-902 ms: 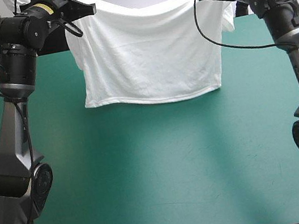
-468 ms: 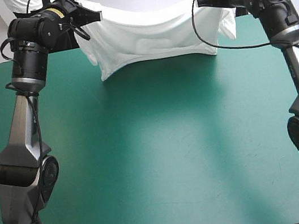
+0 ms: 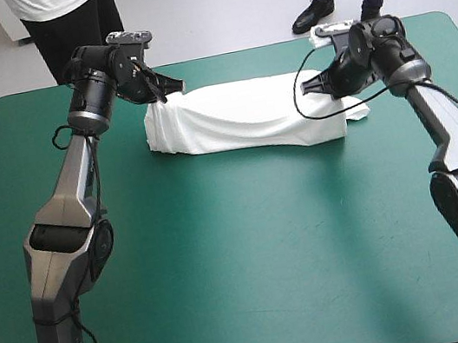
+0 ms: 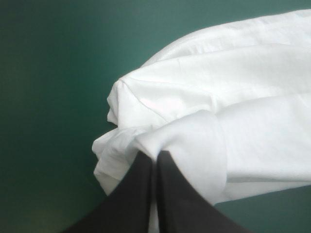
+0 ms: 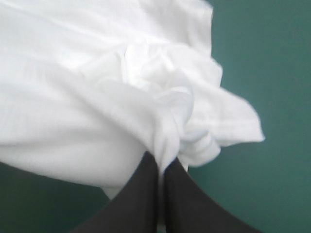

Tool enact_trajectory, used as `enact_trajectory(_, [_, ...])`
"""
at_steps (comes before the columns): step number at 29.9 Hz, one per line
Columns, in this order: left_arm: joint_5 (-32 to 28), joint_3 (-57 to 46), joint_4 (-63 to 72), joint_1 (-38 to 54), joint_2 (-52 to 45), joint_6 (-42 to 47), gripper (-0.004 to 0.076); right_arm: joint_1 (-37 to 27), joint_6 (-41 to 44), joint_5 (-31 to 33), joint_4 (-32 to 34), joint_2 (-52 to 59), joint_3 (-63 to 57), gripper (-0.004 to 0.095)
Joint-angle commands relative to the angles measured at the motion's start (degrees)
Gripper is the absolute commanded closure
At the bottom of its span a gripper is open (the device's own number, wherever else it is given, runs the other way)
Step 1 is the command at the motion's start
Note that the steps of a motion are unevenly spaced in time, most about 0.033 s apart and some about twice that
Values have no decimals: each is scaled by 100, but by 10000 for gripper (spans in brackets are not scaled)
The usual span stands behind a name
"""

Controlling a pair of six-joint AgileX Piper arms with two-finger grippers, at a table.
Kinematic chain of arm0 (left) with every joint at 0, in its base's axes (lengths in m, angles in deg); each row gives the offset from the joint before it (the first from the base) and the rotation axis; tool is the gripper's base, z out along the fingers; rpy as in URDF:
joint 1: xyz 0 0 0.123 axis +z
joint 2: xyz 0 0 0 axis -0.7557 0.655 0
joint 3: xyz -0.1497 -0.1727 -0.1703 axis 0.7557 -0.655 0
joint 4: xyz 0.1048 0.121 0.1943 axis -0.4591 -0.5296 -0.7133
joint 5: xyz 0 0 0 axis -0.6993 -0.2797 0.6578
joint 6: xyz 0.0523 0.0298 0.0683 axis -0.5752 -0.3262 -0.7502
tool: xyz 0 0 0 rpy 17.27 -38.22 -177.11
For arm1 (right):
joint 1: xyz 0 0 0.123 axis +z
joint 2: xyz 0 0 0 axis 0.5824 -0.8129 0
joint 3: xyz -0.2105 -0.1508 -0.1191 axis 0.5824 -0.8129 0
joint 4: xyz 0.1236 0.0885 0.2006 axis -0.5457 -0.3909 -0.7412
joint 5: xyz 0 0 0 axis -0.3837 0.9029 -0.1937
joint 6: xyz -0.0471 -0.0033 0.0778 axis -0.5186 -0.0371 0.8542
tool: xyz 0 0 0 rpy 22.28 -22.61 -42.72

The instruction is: Fold the cloth

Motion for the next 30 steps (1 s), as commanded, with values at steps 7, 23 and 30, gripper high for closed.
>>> enact_trajectory(7, [-133,-1227,-136,-291,-692,242,734,-54,-432,-632,-414,1053,-1679,925])
enact_trajectory(23, [-2526,-6829,-278,-716,-3462,1253,734,-43,-677,-883,-520,2162,-3803,925])
enact_trajectory(30, [-2966,-8650,194,-716,-4402,1275,734,-43,-780,-922,-768,2798,-4831,925])
